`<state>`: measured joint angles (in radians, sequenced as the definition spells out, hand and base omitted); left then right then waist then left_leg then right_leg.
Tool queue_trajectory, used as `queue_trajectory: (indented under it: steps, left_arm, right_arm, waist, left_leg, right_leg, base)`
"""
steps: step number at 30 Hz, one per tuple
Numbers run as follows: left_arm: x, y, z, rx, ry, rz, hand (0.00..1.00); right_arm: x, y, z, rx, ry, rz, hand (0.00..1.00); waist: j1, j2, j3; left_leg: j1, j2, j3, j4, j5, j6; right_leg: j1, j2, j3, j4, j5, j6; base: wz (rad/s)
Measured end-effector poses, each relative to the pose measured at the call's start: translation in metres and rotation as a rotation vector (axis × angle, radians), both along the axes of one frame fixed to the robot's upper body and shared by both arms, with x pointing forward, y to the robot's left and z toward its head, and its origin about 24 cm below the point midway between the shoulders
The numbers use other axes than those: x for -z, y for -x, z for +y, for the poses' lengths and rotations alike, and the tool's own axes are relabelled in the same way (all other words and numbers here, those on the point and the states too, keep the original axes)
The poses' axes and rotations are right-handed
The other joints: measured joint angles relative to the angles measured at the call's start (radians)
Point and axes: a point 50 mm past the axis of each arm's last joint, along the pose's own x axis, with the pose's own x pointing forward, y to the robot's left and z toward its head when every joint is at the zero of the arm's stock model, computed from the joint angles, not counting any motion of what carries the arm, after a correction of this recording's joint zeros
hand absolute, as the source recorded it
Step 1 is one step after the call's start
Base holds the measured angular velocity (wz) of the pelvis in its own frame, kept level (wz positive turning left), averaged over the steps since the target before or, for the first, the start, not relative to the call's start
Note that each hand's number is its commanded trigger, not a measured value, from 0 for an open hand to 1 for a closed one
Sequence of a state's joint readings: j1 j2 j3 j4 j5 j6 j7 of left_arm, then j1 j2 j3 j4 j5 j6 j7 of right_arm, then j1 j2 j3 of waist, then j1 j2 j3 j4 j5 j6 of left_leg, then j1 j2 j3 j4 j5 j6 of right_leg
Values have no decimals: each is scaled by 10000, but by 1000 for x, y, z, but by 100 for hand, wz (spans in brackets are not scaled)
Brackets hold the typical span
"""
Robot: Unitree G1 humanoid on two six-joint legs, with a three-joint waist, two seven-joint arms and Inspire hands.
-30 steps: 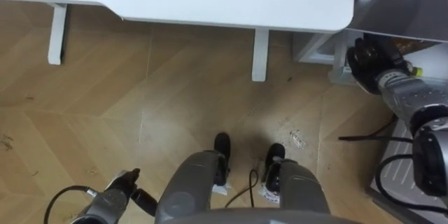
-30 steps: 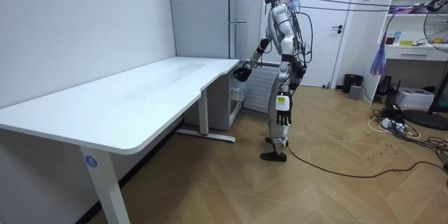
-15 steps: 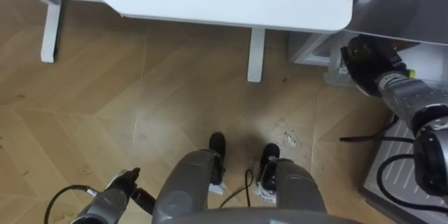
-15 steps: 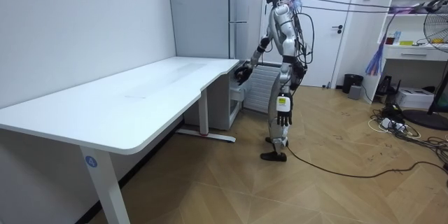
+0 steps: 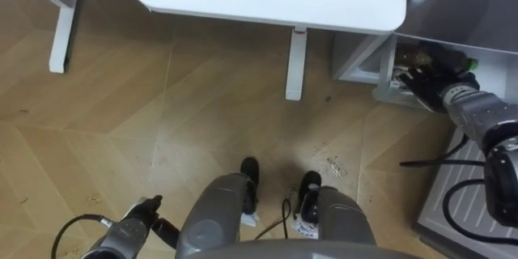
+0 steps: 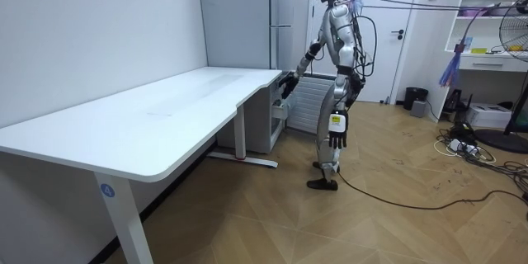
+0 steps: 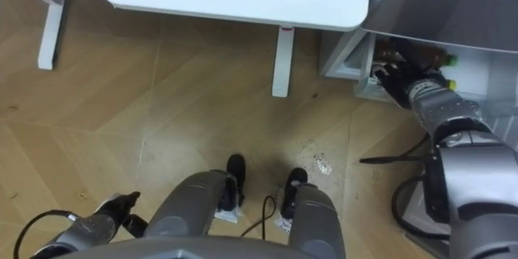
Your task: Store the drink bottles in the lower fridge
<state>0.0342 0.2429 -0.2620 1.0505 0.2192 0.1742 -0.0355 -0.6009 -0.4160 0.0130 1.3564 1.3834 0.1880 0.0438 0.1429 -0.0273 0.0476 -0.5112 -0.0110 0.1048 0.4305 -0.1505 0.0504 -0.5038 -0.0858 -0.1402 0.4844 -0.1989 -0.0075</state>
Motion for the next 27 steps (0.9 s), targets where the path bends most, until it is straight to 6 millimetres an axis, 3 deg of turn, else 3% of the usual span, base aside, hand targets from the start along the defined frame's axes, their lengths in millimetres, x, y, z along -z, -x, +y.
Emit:
queue_trajectory:
  steps: [19, 27]
  left_arm:
    - [-1, -1, 1, 187, 60, 89, 0]
    - [-3, 0, 13, -497, -41, -61, 0]
  right_arm:
    - [-4, 2, -10, -165, 608, 127, 0]
    - [-1, 15, -25, 122, 852, 436, 0]
  waist:
    - [-96, 142, -88]
    - [-532, 31, -80]
  left_leg:
    - [15, -9, -5, -5, 0, 0]
    - [448, 3, -24, -163, -4, -7]
  right_leg:
    - [10, -23, -30, 3, 0, -1]
    - [535, -46, -247, -244, -12, -5]
  base:
    - [0]
    - [2]
